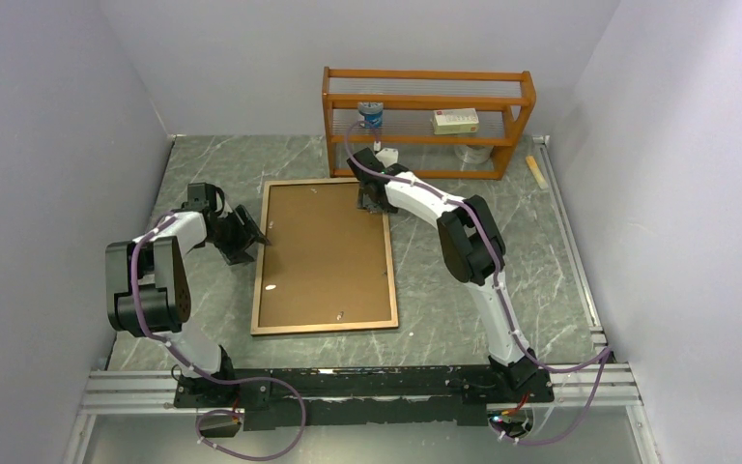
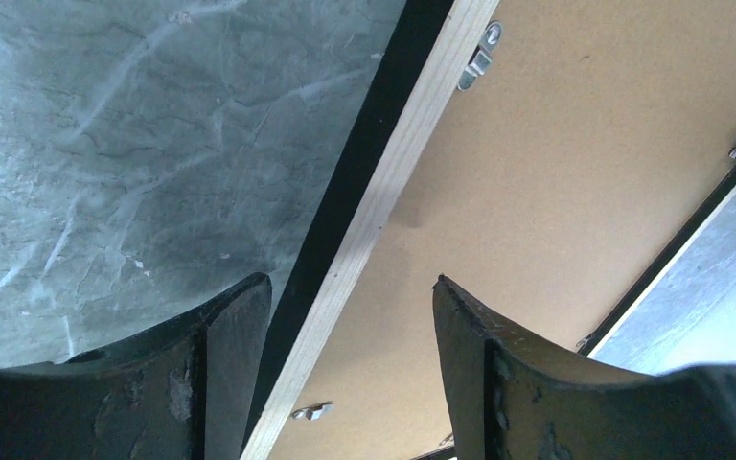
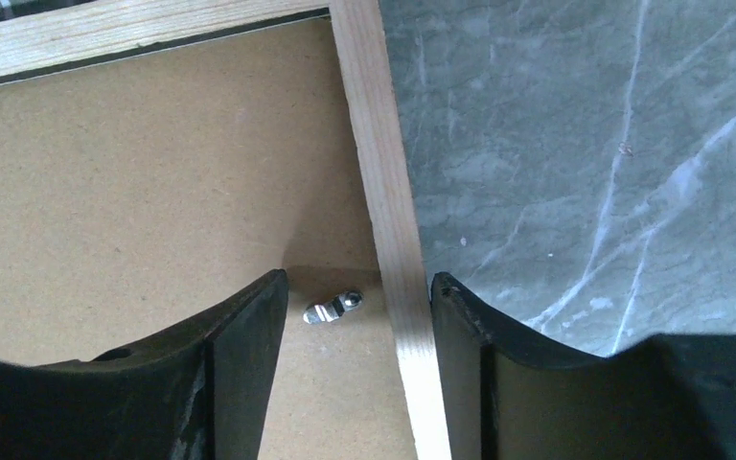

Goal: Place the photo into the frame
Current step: Install the photo frame at the center of the board.

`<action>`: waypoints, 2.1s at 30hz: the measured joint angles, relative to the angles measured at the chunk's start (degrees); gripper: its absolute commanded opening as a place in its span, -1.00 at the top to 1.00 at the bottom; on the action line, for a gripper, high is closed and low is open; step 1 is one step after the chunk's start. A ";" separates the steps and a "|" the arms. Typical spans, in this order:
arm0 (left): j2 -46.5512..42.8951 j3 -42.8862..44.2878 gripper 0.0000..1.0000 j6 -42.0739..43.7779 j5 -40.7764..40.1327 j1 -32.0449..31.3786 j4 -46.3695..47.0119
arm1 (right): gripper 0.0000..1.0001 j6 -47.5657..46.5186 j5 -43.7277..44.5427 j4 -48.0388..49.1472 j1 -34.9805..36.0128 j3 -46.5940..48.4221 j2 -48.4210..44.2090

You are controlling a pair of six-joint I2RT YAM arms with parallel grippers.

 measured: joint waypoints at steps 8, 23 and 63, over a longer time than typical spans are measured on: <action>0.63 0.00 -0.34 0.02 0.63 0.00 0.00 | 0.00 -1.84 -0.35 -0.09 -0.22 -0.02 0.00; 2.01 0.00 -0.33 -0.92 1.88 0.00 0.59 | 0.02 -5.95 -10.08 1.81 -2.69 -2.34 -1.40; 2.67 0.15 -0.33 -1.29 2.73 0.02 0.72 | 0.30 -11.74 -13.09 0.61 -2.99 -4.59 -3.23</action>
